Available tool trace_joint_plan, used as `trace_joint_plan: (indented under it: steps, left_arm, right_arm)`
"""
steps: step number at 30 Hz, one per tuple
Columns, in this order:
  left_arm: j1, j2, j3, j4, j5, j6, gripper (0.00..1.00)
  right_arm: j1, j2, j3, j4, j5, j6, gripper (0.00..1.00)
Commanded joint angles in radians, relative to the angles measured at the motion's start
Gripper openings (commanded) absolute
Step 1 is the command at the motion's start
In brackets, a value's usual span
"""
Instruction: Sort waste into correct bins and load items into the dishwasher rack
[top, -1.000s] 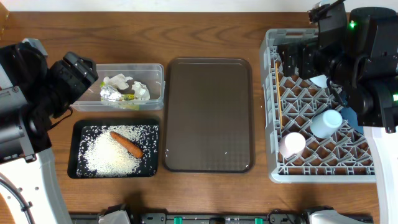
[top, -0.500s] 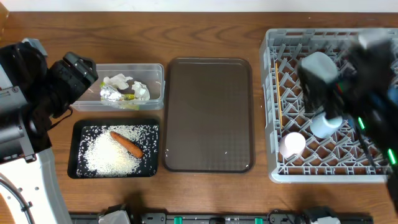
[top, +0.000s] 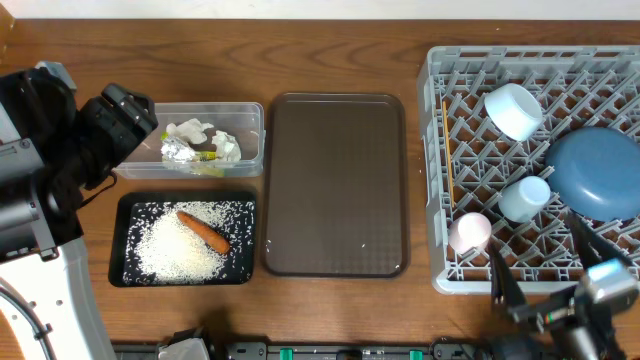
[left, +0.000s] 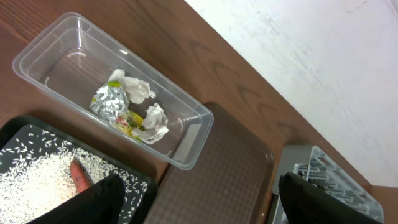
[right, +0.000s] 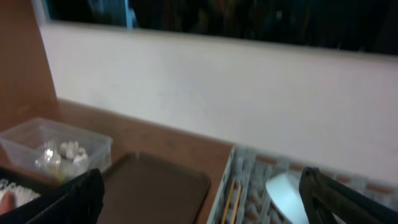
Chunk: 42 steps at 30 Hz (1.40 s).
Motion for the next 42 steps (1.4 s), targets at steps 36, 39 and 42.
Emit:
trace_joint_plan:
  steps: [36, 39, 42]
  left_arm:
    - [0.004, -0.002, 0.005, -0.002, -0.008, 0.014, 0.82]
    - [0.004, -0.001, 0.005, -0.002, -0.008, 0.014, 0.82]
    - [0.005, -0.002, 0.005, -0.002, -0.008, 0.013, 0.82]
  right_arm:
    - [-0.033, -0.169, -0.862, 0.739, 0.140, 0.140, 0.99]
    - [-0.039, -0.169, -0.862, 0.679, 0.140, 0.081, 0.99]
    - [-0.068, -0.169, -0.862, 0.610, 0.141, 0.050, 0.99]
